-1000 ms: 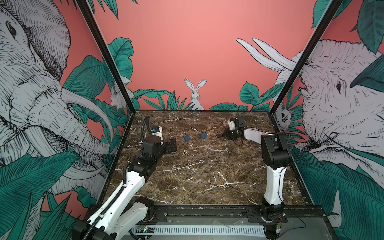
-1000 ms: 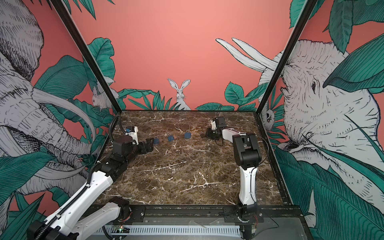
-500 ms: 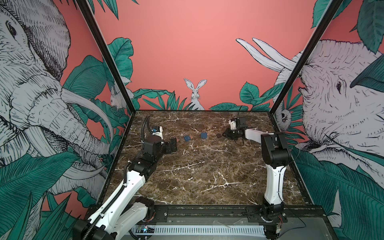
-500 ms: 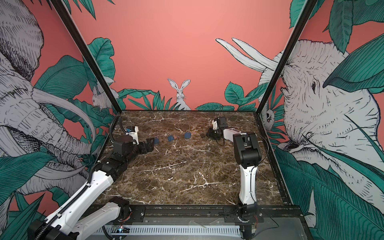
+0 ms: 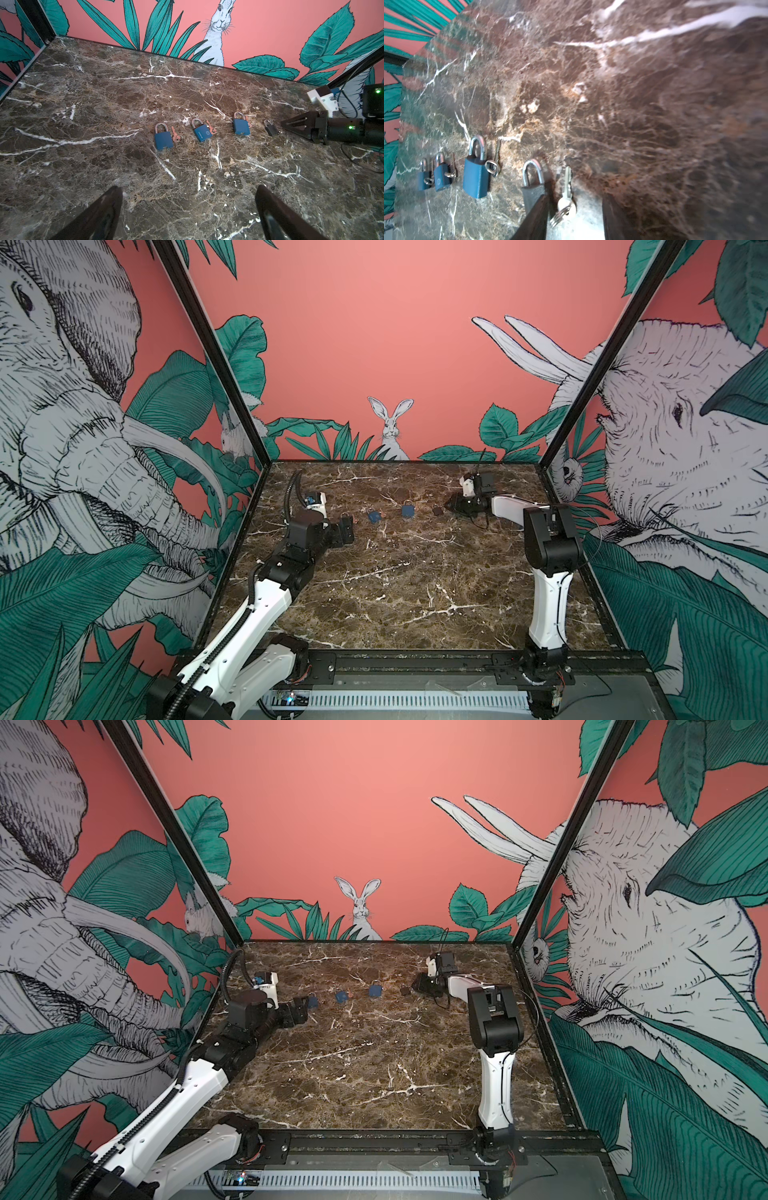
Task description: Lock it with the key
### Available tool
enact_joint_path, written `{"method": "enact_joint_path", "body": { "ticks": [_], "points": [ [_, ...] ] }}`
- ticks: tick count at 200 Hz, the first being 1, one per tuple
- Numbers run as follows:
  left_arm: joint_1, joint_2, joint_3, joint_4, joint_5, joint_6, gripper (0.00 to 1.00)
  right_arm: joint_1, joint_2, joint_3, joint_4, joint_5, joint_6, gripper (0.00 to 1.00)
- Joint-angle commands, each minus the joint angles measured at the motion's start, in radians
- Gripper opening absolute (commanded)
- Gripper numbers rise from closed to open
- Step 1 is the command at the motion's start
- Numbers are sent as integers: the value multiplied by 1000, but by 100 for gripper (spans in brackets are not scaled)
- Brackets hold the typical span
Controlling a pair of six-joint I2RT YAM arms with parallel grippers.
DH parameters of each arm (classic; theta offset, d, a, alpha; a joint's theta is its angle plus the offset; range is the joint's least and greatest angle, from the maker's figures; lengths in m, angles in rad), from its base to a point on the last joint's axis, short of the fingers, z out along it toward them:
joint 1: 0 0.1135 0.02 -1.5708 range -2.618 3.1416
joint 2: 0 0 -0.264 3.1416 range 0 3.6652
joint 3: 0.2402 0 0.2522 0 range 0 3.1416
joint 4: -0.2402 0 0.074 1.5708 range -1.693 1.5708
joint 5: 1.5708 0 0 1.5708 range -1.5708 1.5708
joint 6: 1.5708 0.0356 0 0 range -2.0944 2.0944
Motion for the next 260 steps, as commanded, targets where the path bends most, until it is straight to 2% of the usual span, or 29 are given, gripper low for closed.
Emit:
{"method": "enact_joint_path", "body": {
  "ticks": [1, 12, 16, 51, 54, 57, 60, 98, 131, 156, 176, 205, 222, 238, 260],
  "points": [
    [8, 10, 54, -27, -48, 57, 99, -14, 18, 46, -67, 33, -49, 47],
    [8, 24, 79, -50, -75, 82, 99, -21, 14, 69, -94, 39, -68, 51],
    [8, 31, 90, -62, -87, 89, 99, -23, 12, 77, -104, 42, -77, 56],
    [11, 116, 194, -124, -162, 163, 99, -46, -31, 124, -157, 76, -155, 76],
    [11, 124, 205, -129, -170, 164, 99, -48, -37, 127, -159, 78, -164, 83],
    [12, 131, 215, -132, -175, 167, 99, -50, -42, 130, -161, 81, -171, 96],
    [13, 143, 224, -133, -177, 173, 99, -52, -47, 135, -164, 84, -177, 98],
    [18, 287, 374, -160, -242, 211, 99, -73, -145, 182, -148, 142, -241, 99],
    [20, 414, 512, -182, -266, 245, 100, -73, -249, 231, -140, 268, -334, 99],
    [24, 480, 586, -182, -289, 238, 99, -73, -338, 208, -90, 386, -364, 99],
    [25, 490, 574, -108, -330, 247, 99, -73, -447, 98, 19, 471, -356, 99],
    [31, 487, 546, -37, -341, 336, 99, -73, -648, -123, 184, 555, -308, 99],
    [33, 496, 535, -19, -347, 398, 99, -74, -752, -314, 290, 531, -316, 99],
    [33, 515, 555, -63, -420, 371, 99, -73, -829, -467, 374, 503, -350, 99],
    [35, 496, 479, 13, -382, 406, 99, -73, -895, -590, 353, 483, -367, 99]
  ]
}}
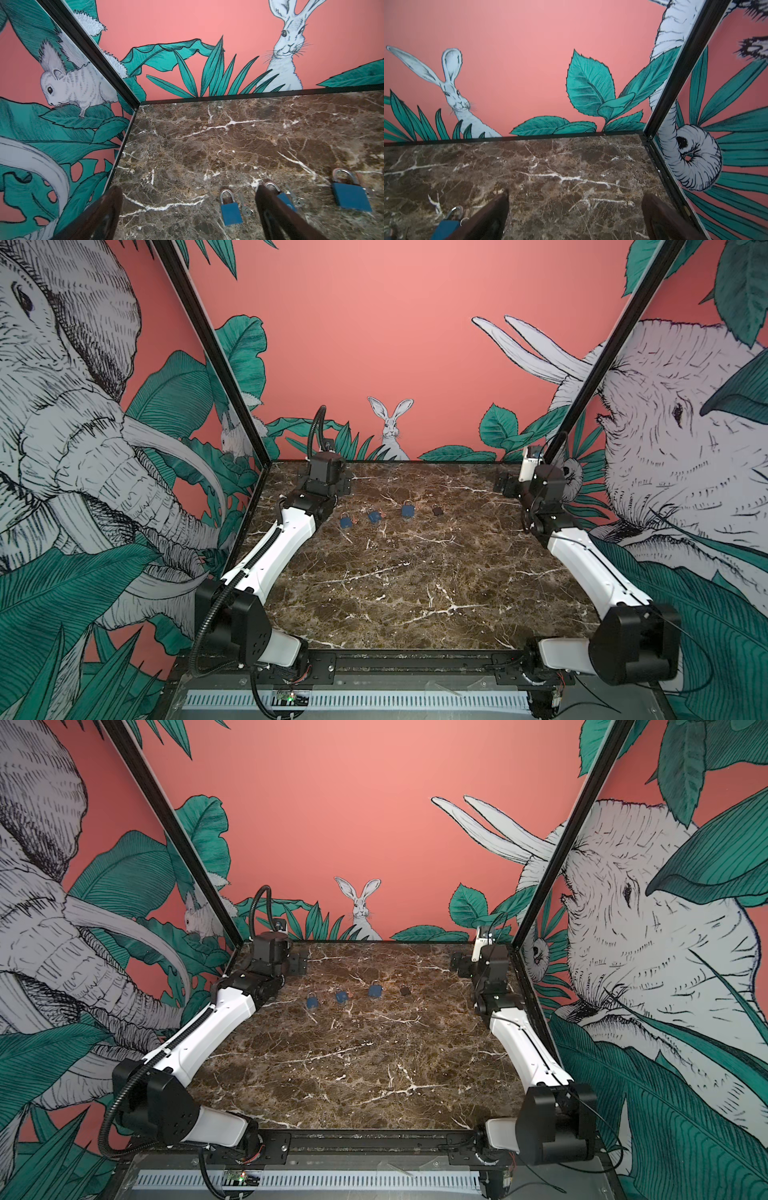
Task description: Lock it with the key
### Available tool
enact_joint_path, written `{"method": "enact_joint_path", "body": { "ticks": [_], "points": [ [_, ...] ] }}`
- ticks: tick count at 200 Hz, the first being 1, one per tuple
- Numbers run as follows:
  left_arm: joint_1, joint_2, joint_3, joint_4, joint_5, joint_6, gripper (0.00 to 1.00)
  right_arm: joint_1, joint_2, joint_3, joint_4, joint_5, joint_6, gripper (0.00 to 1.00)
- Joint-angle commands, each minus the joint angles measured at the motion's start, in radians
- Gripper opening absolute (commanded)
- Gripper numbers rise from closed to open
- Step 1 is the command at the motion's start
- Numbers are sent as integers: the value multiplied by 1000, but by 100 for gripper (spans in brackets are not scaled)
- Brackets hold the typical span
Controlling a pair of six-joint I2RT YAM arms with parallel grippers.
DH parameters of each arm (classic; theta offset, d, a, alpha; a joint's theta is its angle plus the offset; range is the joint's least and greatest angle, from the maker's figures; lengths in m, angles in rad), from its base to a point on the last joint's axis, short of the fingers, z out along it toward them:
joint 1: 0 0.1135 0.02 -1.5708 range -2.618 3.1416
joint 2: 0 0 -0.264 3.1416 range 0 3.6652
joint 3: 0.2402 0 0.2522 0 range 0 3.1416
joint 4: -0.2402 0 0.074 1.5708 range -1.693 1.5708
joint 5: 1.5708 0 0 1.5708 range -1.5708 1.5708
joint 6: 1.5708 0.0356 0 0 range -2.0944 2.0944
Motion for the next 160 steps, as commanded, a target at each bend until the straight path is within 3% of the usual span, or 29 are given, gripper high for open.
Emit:
{"method": "enact_joint_path", "body": {
  "ticks": [1, 33, 77, 110, 125, 160],
  "points": [
    [8, -16, -71, 72, -17, 56, 99, 2, -50, -106, 80, -12, -30, 99],
    [22, -80, -213, 157, 20, 85, 99, 2, -148, -301, 164, -82, 30, 99],
    [36, -197, -459, 335, 98, 141, 99, 2, -252, -475, 281, -93, 95, 99],
    [45, -238, -644, 504, 122, 196, 99, 2, -250, -522, 289, -120, 53, 99],
    [46, -261, -741, 626, 205, 246, 99, 2, -244, -575, 368, -84, 68, 99],
    [54, -305, -859, 768, 180, 246, 99, 1, -204, -661, 564, -65, 46, 99]
  ]
}}
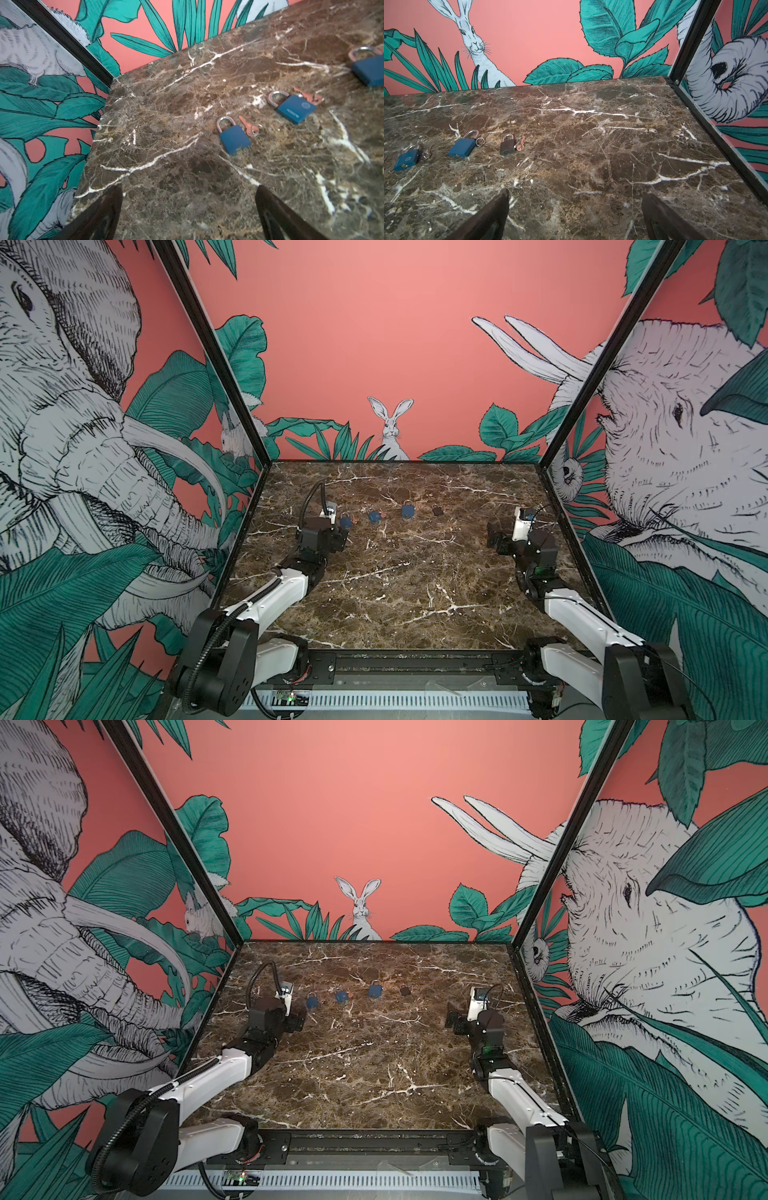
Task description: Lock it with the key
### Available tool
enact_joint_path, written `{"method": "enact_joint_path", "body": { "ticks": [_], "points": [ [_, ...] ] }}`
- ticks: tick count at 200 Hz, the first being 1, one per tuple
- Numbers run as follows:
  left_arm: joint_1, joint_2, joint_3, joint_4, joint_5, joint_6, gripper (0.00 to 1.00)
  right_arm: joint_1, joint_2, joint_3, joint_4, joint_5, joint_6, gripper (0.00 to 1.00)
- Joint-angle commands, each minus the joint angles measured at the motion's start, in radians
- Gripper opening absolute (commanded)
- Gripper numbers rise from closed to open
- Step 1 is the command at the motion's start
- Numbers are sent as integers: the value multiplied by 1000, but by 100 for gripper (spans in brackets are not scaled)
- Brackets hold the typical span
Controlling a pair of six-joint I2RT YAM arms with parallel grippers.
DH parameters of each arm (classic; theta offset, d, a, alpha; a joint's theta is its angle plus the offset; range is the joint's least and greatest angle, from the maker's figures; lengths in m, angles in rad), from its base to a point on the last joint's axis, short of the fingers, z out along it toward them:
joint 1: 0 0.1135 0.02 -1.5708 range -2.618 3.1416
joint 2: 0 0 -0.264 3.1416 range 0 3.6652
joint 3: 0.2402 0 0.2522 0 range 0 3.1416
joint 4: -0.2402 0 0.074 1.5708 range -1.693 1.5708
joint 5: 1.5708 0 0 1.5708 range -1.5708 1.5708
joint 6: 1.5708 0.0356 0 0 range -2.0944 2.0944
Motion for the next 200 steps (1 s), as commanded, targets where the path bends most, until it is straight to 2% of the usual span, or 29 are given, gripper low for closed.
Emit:
{"method": "enact_joint_path", "body": {
  "ticks": [1, 20, 39, 84, 99, 127, 140, 156, 179, 200],
  "points": [
    [14, -55, -66, 202, 18, 35, 99, 1, 21, -25, 178, 34, -17, 99],
    [27, -53, -106, 273, 22, 34, 99, -2, 35, -12, 170, 63, -21, 99],
    [35, -14, -96, 271, 23, 45, 99, -13, 65, 19, 146, 24, -35, 99],
    [54, 100, -101, 379, 16, 38, 99, -16, 165, 67, 163, 19, -145, 99],
    [73, 140, -95, 398, 50, 46, 99, -16, 189, 56, 242, 43, -173, 99],
    [83, 196, -75, 413, 103, 66, 99, -27, 219, 75, 251, 57, -209, 99],
    [85, 218, -61, 416, 101, 73, 99, -30, 209, 105, 182, 48, -175, 99],
    [92, 238, -59, 428, 103, 76, 99, -31, 198, 114, 127, -22, -184, 99],
    [107, 271, -73, 500, 86, 64, 99, -36, 174, 97, 87, 14, -173, 99],
    [127, 271, -74, 497, 106, 46, 99, -39, 161, 100, 44, 17, -183, 99]
  ]
}}
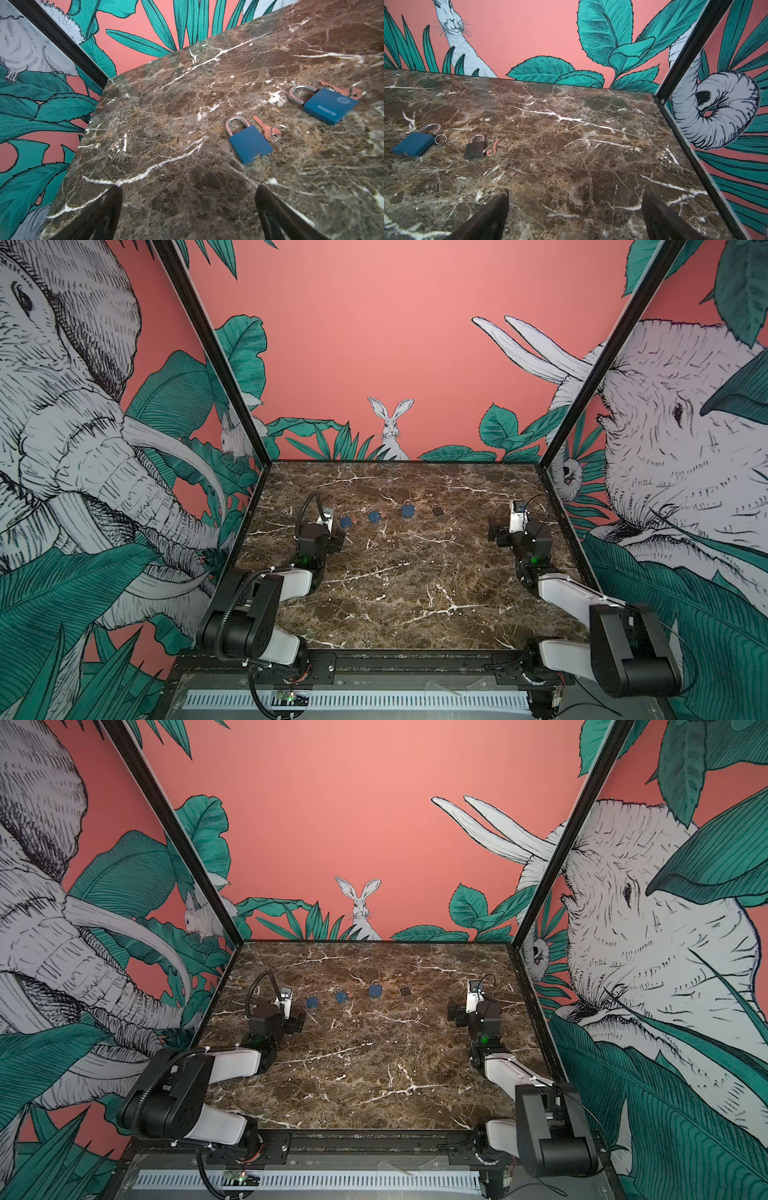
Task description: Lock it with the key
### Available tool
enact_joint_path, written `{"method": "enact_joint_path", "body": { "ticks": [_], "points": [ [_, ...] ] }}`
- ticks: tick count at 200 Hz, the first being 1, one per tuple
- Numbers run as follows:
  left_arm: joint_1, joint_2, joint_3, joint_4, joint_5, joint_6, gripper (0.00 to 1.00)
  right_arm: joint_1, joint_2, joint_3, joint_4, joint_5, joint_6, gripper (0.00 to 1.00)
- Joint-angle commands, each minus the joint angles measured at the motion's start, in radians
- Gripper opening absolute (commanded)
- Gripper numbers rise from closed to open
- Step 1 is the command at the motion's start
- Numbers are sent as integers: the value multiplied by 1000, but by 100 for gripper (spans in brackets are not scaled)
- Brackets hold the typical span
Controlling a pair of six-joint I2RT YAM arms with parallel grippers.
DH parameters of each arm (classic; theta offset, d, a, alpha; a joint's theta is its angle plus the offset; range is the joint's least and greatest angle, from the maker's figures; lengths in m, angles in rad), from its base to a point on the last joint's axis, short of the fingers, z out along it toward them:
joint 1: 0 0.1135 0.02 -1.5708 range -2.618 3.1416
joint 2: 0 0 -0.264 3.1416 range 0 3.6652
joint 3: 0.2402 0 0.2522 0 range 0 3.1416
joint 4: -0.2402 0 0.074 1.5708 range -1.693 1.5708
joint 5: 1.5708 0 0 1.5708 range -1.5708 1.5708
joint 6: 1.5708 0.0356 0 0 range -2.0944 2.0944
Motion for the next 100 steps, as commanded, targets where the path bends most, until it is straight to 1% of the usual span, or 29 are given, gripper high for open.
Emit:
{"method": "enact_joint_path", "body": {
  "ticks": [1, 10, 19, 27, 43, 66, 79, 100],
  "points": [
    [24, -5, 5, 61, 20, -7, 99, -6, -28, 4, -51, 0, -13, 99],
    [34, -3, 0, 70, 31, -15, 99, -7, -26, -4, -64, -5, -37, 99],
    [42, -2, 0, 75, 37, -24, 99, -7, -19, -22, -40, 8, -47, 99],
    [48, 1, 0, 75, 41, -28, 99, -12, 1, -51, 31, 24, -46, 99],
    [55, 2, -5, 83, 46, -37, 99, -16, 49, -71, 144, 13, -66, 99],
    [78, 10, -13, 105, 75, -56, 99, -18, 117, -45, 161, -65, -83, 99],
    [97, 26, -10, 112, 101, -70, 99, -20, 149, -39, 173, -73, -85, 99],
    [116, 57, -9, 141, 129, -85, 99, -28, 199, -43, 218, -123, -96, 99]
  ]
}}
